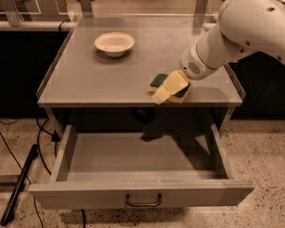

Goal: Place sponge into top drawer

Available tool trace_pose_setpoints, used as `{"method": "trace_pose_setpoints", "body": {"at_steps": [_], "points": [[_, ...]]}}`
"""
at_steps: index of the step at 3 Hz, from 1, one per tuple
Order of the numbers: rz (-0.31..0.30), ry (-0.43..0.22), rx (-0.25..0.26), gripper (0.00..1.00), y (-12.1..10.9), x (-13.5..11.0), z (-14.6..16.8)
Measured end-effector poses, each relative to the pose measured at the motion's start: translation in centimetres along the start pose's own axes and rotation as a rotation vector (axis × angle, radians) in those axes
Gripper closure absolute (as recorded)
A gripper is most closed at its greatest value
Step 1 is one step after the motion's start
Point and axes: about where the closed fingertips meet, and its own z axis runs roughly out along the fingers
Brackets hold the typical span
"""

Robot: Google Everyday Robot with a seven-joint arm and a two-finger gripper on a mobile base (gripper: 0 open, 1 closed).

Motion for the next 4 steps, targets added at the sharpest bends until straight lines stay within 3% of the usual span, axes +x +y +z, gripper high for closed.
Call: {"method": "trace_pose_setpoints", "body": {"at_steps": [2,4], "points": [[0.008,-0.049,0.014,0.0,-0.2,0.1,1.9],[0.026,-0.003,0.008,0.0,-0.6,1.3,4.0]]}}
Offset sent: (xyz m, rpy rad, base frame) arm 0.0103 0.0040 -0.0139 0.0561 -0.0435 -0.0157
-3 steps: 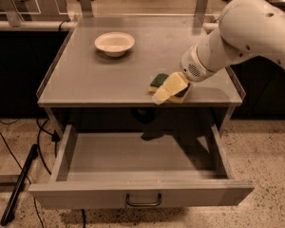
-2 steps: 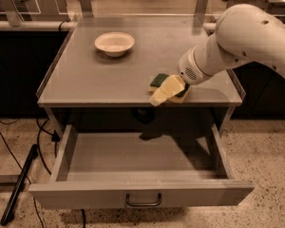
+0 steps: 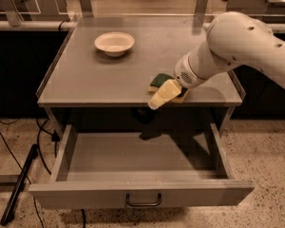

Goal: Place sponge into top drawer

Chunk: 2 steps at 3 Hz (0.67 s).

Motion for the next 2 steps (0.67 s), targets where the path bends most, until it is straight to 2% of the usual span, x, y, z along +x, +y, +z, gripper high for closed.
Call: {"method": "trace_pose_setpoints", "body": {"at_steps": [1,2], "points": [[0.014,0.026,-0.005,0.0,-0.25,0.62,0.68],[0.021,0.043,-0.009,0.18,-0.46,0.97,0.88]]}}
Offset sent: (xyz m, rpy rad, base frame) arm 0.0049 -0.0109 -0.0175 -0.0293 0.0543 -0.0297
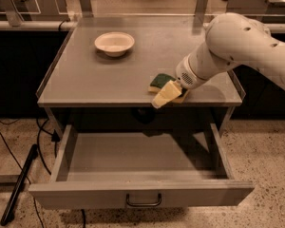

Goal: Place sponge into top drawer

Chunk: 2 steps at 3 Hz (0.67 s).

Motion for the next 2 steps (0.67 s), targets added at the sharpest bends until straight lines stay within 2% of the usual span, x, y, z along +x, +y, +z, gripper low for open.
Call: {"method": "trace_pose_setpoints", "body": {"at_steps": [1,2], "points": [[-0.001,0.005,-0.004,0.43,-0.1,-0.1,-0.3],[0.001,0.015,-0.014,0.72,-0.2,-1.0,-2.3]]}}
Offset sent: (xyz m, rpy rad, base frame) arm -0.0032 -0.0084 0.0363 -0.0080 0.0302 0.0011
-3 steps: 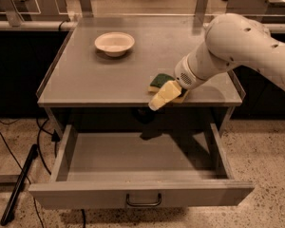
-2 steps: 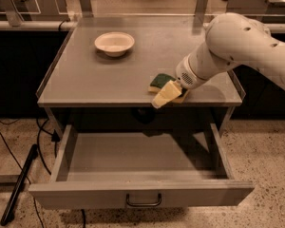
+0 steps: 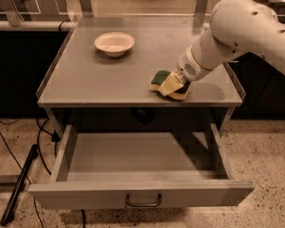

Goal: Place sponge into top drawer

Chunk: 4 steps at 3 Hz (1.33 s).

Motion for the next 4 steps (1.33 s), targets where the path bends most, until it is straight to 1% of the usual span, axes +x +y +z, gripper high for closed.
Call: {"method": "trace_pose_setpoints", "body": {"at_steps": [1,2,3,4], "points": [[-0.002,0.005,-0.009,0.97,0.1,-0.8,-1.9],[-0.003,0.006,-0.011,1.0,0.2,-0.8,-1.9],[-0.003,0.006,-0.011,1.0,0.2,-0.8,-1.9],[-0.054,-0.032,-0.037,1.0,1.3,-0.7,-3.3]]}}
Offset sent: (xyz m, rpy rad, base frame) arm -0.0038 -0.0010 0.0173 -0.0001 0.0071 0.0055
